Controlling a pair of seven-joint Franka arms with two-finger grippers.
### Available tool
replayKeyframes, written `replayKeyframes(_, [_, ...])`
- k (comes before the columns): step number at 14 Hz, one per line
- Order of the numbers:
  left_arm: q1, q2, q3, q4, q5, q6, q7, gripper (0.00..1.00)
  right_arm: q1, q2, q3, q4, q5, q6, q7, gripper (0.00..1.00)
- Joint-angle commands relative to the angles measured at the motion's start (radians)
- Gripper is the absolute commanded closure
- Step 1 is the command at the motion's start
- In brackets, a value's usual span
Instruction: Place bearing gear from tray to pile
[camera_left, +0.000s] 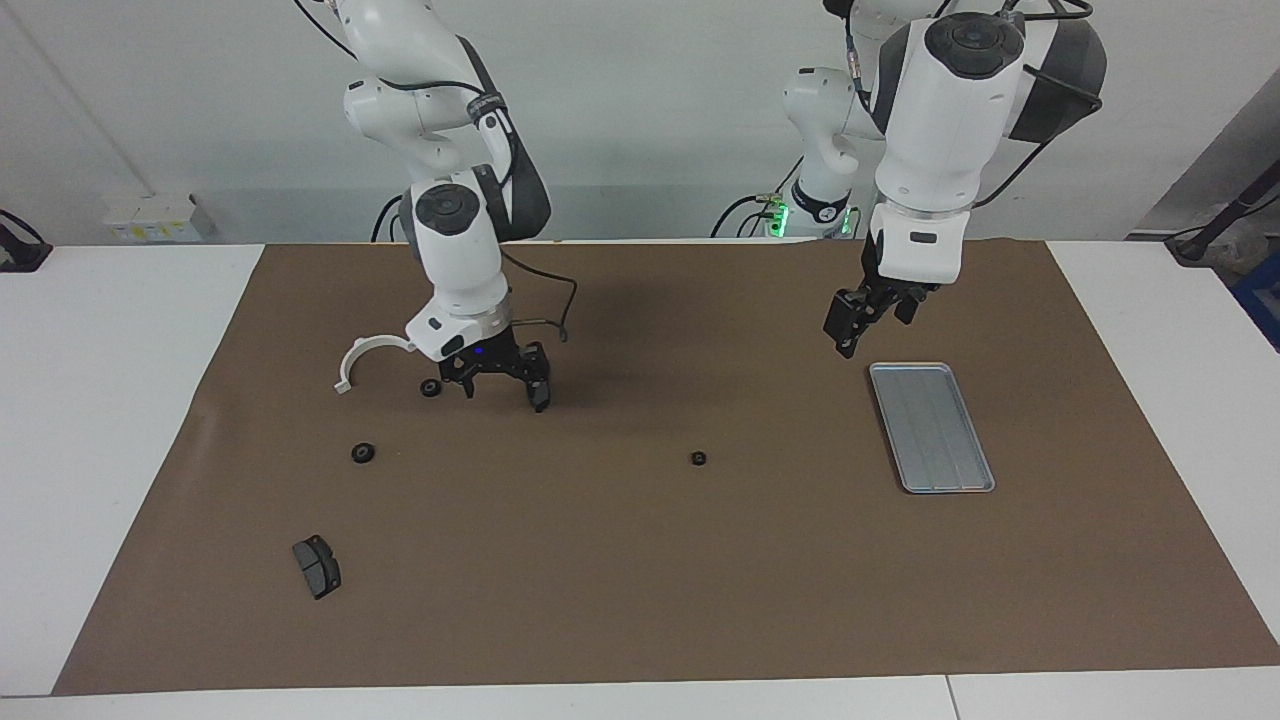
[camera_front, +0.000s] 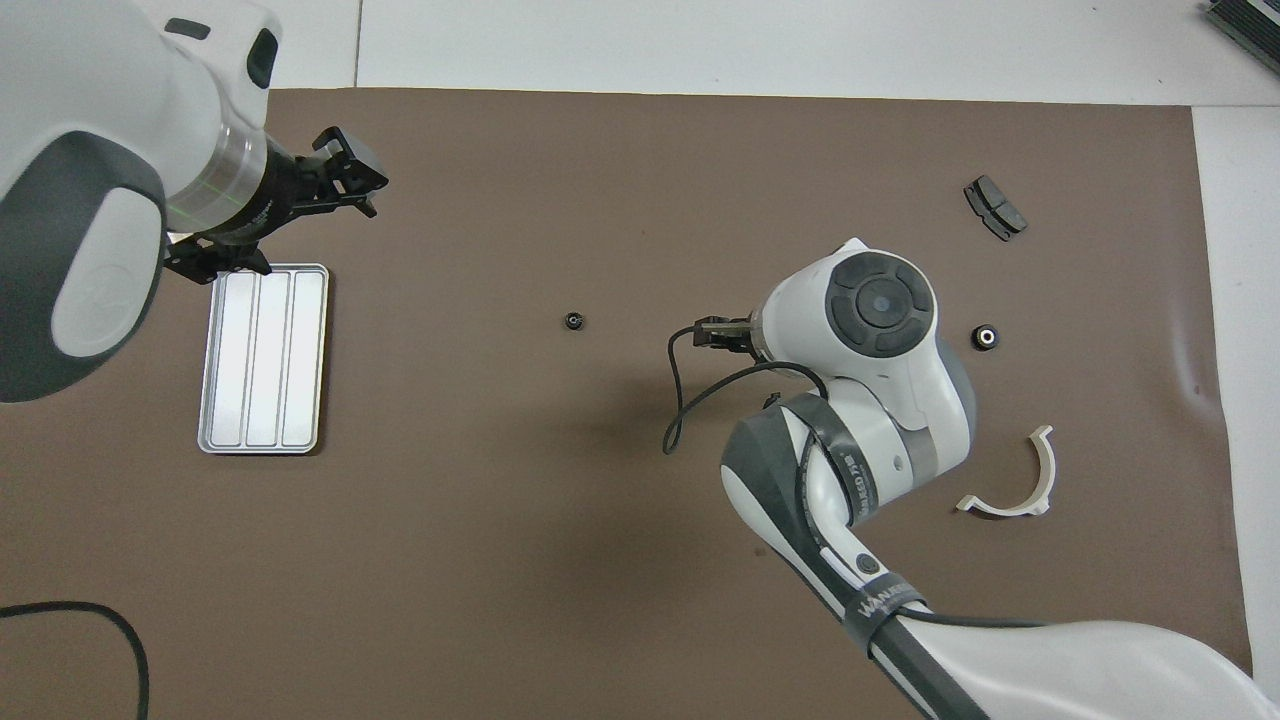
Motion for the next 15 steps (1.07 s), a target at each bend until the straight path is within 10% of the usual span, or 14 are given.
replayKeyframes(1, [0.052,-0.005,-0.008,0.03,-0.033,-0.043,0.014,0.0,0.051,0.177,-0.001,0.252,0.007,-0.089,0.082,0.0])
replayKeyframes(6, [0.117,-0.002,-0.008,0.038,-0.037,-0.094,0.229,0.0,0.124,0.369,-0.001,0.504,-0.002,-0.139,0.18,0.0])
replayKeyframes(15, [0.23,-0.045,-0.004,0.035,-0.002,-0.173,0.69,0.0,0.189,0.485,-0.004,0.585,-0.043,-0.093,0.219,0.17])
